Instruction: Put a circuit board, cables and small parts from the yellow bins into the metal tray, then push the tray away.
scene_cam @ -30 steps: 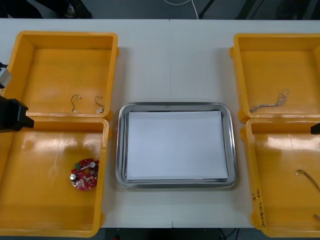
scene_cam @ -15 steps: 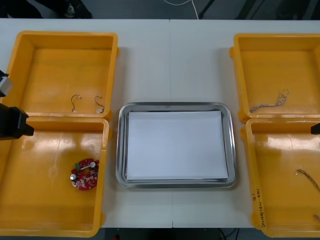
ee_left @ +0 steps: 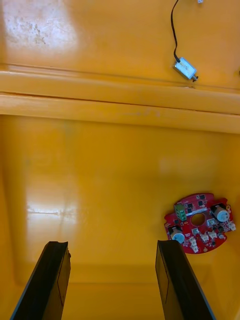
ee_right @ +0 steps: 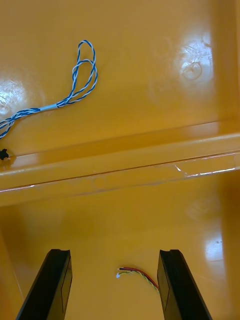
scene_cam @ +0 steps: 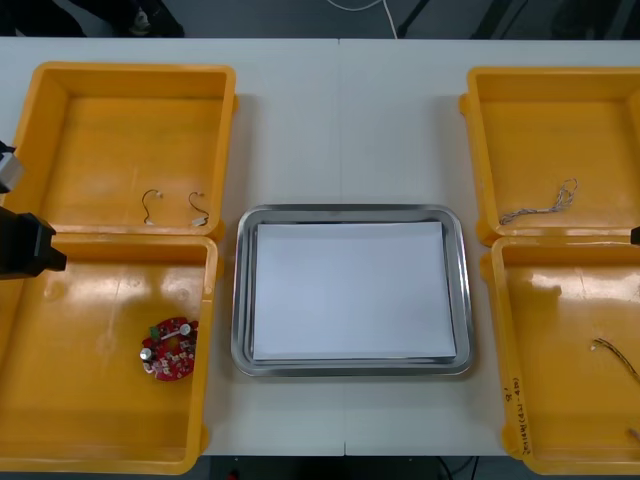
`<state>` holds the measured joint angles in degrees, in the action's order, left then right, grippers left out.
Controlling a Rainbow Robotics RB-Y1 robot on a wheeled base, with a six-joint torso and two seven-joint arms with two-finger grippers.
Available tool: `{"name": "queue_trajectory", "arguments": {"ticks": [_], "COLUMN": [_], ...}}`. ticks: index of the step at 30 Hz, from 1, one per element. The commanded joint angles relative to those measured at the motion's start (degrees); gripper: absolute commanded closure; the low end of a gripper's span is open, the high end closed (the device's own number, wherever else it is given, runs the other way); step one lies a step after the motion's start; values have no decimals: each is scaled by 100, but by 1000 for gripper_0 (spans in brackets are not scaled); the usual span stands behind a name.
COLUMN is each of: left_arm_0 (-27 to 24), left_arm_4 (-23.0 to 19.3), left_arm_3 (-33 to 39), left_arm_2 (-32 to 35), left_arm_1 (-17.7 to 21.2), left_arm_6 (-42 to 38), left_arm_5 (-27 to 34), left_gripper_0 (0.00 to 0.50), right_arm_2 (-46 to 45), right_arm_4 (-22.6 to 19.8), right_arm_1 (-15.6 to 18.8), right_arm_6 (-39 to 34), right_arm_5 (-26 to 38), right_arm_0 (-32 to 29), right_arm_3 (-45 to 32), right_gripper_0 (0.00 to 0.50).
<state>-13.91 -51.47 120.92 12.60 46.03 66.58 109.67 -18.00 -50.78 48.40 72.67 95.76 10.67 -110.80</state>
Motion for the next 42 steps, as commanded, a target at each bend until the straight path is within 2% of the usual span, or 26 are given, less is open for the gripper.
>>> {"name": "queue_trajectory", "arguments": {"ticks": [1, 8, 14, 21, 28, 35, 40, 42], "left_arm_0": [-59, -59, -59, -32, 126, 275, 442, 548], "left_arm_4": [172, 252, 252, 462, 1060, 1623, 1842, 1886], "left_arm_3": [212, 318, 520, 669, 801, 810, 810, 819], "left_arm_2": [76, 76, 50, -126, -398, -732, -864, -908], "left_arm_1": [-156, -402, -710, -982, -1316, -1589, -1721, -1747], "left_arm_6": [83, -128, -699, -1147, -1297, -1437, -1499, -1516], "left_arm_5": [33, 33, 33, 33, 33, 33, 19, -157], "left_gripper_0": [0, 0, 0, 0, 0, 0, 0, 0], "right_arm_2": [-134, -125, -125, -125, -134, -152, -318, -406], "right_arm_4": [-46, -204, -556, -670, -811, -916, -987, -1013], "right_arm_1": [328, 407, 565, 644, 697, 1013, 1040, 1040], "right_arm_6": [415, 538, 652, 828, 1074, 1206, 1303, 1364], "right_arm_5": [-57, -49, -57, -57, -110, -690, -787, -796], "right_arm_0": [-12, -135, -284, -425, -522, -1225, -1629, -1814], "right_arm_3": [-152, -152, -152, -205, -275, -706, -899, -969], "right_gripper_0": [0, 0, 0, 0, 0, 0, 0, 0]}}
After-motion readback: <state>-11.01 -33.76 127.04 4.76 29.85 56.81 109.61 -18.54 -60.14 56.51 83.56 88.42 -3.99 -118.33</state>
